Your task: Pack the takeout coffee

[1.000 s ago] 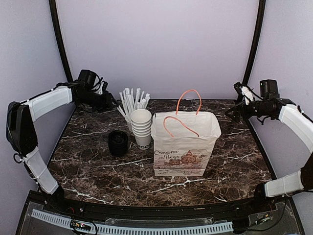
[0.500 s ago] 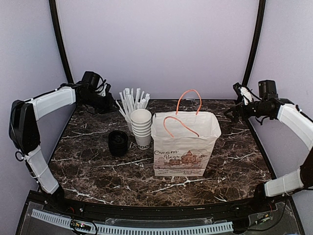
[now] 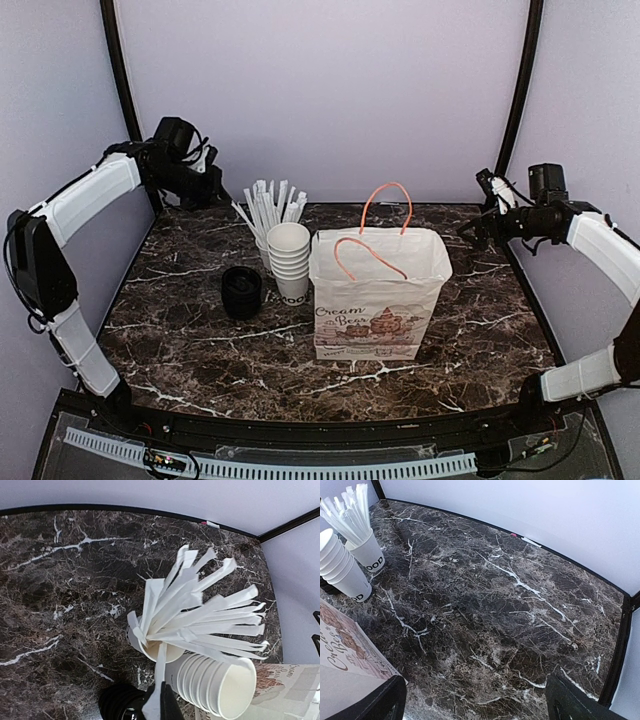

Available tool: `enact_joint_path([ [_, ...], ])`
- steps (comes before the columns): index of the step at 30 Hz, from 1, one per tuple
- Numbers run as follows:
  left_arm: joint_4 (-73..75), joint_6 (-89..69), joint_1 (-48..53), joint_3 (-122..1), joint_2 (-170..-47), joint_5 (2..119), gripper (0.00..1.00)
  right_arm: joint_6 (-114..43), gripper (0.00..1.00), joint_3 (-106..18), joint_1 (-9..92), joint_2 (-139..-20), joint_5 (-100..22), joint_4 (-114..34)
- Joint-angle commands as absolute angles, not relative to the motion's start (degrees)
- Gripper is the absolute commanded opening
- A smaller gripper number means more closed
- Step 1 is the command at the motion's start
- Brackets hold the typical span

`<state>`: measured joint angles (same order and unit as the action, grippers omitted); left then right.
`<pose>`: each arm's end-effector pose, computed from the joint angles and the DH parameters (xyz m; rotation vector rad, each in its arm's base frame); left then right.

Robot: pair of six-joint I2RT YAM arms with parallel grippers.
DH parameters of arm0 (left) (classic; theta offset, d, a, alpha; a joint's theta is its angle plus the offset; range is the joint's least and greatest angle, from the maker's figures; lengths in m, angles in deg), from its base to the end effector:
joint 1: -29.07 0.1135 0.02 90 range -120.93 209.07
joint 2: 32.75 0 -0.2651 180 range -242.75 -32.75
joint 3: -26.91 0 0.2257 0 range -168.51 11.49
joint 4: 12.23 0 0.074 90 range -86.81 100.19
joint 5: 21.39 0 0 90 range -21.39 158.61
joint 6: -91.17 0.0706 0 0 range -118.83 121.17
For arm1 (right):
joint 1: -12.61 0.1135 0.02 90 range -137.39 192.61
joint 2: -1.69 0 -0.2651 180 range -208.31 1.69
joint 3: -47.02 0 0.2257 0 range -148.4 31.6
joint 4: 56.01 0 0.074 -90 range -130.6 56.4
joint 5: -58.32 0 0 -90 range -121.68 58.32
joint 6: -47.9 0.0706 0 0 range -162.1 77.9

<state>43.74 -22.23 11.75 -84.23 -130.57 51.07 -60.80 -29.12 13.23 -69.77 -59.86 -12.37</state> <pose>0.3561 -0.1333 0.3324 0.0345 2.3801 -0.7058 0.2662 0.0362 0.2976 -0.6196 2.0926 0.3746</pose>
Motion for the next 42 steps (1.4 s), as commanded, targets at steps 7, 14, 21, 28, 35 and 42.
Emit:
enact_joint_path([
  [7,60.64,-19.91,11.4,-98.68,-120.16,55.33,0.0,-60.53,0.98,-32.01,13.13,-71.99,-59.91,-13.43],
  [14,51.13,-18.84,11.36,-96.72,-109.79,45.47,0.0,-60.84,0.99,-33.04,13.18,-73.13,-59.5,-12.8],
  [21,46.85,-15.12,1.58,-93.51,-107.61,27.09,0.0,-61.15,0.99,-31.97,13.13,-73.55,-59.51,-12.95],
  [28,56.87,-9.74,-6.63,-93.44,-109.2,31.99,0.0,-61.35,0.99,-31.04,13.13,-73.25,-59.4,-13.24],
  [35,58.33,-7.57,-16.92,-96.74,-118.89,46.27,0.0,-61.38,0.99,-30.27,13.13,-72.35,-59.5,-13.47],
  [42,61.66,-3.12,-23.53,-106.13,-132.48,56.18,0.31,-61.45,0.99,-29.66,13.13,-70.25,-59.23,-13.03],
])
